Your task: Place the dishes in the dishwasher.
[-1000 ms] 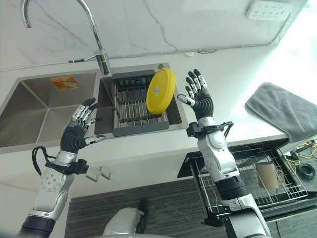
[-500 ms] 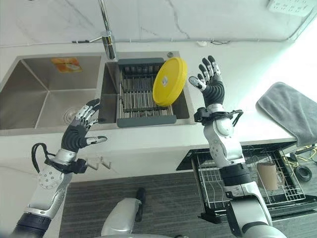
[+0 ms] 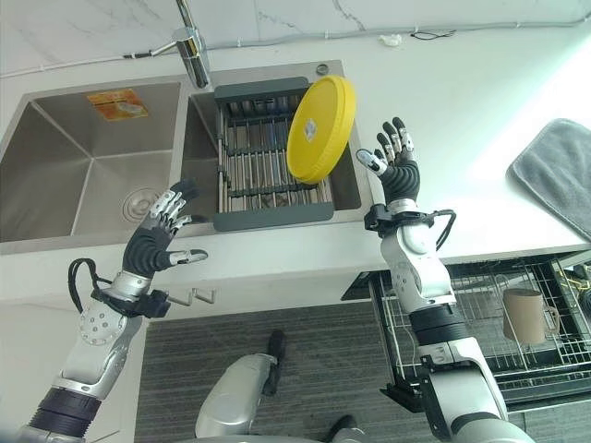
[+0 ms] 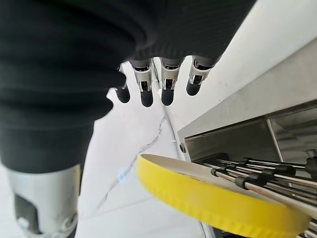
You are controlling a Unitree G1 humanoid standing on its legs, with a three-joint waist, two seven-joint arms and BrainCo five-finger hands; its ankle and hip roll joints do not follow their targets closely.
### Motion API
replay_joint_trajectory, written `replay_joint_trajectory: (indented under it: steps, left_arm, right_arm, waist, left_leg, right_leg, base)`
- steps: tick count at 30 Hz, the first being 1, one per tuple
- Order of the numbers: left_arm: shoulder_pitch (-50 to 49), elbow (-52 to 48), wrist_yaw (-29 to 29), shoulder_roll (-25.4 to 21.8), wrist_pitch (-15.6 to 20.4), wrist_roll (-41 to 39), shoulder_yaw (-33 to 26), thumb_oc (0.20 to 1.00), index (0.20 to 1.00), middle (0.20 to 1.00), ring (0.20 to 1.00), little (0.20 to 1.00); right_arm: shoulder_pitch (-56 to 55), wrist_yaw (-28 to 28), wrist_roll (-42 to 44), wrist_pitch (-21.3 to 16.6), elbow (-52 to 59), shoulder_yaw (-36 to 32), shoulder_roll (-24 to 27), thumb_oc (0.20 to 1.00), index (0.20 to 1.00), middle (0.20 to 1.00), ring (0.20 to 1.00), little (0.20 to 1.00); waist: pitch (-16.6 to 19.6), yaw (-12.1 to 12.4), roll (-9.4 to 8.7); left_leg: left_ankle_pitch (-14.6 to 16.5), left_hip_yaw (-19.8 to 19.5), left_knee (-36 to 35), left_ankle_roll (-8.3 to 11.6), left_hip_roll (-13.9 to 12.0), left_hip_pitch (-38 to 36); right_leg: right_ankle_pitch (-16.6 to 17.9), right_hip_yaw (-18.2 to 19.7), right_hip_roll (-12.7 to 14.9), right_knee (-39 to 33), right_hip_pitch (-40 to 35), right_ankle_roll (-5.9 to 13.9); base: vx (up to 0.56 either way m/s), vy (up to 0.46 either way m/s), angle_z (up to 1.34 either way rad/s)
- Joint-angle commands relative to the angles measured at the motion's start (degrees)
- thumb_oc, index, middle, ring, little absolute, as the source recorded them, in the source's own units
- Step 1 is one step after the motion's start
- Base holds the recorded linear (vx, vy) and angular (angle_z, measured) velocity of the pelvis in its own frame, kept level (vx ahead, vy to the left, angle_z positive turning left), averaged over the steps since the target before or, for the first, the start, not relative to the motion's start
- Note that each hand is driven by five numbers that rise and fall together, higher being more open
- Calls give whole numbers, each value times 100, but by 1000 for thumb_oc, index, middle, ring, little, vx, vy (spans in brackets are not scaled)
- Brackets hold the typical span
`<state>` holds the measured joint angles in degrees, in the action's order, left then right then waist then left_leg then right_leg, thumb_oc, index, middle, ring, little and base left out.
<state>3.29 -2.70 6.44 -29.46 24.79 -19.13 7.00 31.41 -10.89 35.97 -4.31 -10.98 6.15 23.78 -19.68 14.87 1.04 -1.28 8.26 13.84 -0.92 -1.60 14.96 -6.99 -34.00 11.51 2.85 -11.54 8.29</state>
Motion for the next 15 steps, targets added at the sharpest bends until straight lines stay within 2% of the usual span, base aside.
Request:
replay_joint_trajectory:
  steps: [1,15]
  left_arm:
    - [100,-247,-100,-158,324,-156,121,1000,1000,1000,1000,1000]
    - [-54,-293,-97,-182,311,-152,46,1000,1000,1000,1000,1000]
  right_arm:
    - [401,118,-139,-343,123,33,113,1000,1000,1000,1000,1000]
    - [367,356,-444,-186,329,191,130,1000,1000,1000,1000,1000]
  waist:
    - [247,109,76]
    - [167,128,58]
  left_leg:
    - [49,270,-490,443,-397,-371]
    - [14,340,-489,453,-397,-296]
  right_leg:
    - [-237,108,-12,685,406,-347]
    - [-201,63,27,682,402,-337]
  base:
    - [-5,32,0]
    - [1,2,0]
